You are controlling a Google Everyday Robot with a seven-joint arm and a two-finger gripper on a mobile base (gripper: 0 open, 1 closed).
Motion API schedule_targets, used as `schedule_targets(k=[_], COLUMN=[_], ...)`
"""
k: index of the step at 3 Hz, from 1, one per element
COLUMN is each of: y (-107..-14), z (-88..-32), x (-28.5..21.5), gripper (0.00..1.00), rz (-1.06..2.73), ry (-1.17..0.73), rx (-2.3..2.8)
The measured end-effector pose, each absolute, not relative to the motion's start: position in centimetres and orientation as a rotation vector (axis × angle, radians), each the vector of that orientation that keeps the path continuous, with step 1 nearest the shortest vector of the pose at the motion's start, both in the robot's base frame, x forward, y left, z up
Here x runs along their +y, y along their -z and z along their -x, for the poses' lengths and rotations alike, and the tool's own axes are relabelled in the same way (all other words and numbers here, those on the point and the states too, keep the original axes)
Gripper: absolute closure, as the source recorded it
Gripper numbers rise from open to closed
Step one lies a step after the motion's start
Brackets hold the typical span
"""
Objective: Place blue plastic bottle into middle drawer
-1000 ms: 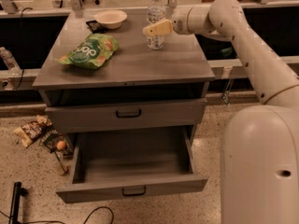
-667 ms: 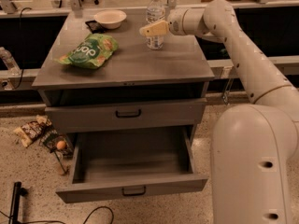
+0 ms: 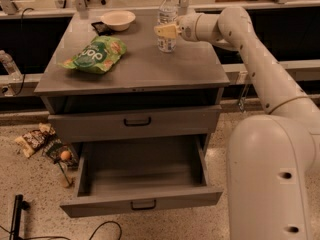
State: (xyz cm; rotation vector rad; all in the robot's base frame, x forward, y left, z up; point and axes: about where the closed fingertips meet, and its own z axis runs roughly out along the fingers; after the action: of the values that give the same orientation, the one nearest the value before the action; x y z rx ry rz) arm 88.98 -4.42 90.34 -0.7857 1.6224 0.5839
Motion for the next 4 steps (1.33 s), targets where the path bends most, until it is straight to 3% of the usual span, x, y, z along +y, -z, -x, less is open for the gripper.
schedule_targets(k=[2,4], y=[-93.6,-97.8], z=[-81.5,-69.0], x=[-5.5,-5.9], gripper=[0.95,1.00], rz=[0.904,0.831], ry=[-0.695,-0.828], rx=[1.489,1.526])
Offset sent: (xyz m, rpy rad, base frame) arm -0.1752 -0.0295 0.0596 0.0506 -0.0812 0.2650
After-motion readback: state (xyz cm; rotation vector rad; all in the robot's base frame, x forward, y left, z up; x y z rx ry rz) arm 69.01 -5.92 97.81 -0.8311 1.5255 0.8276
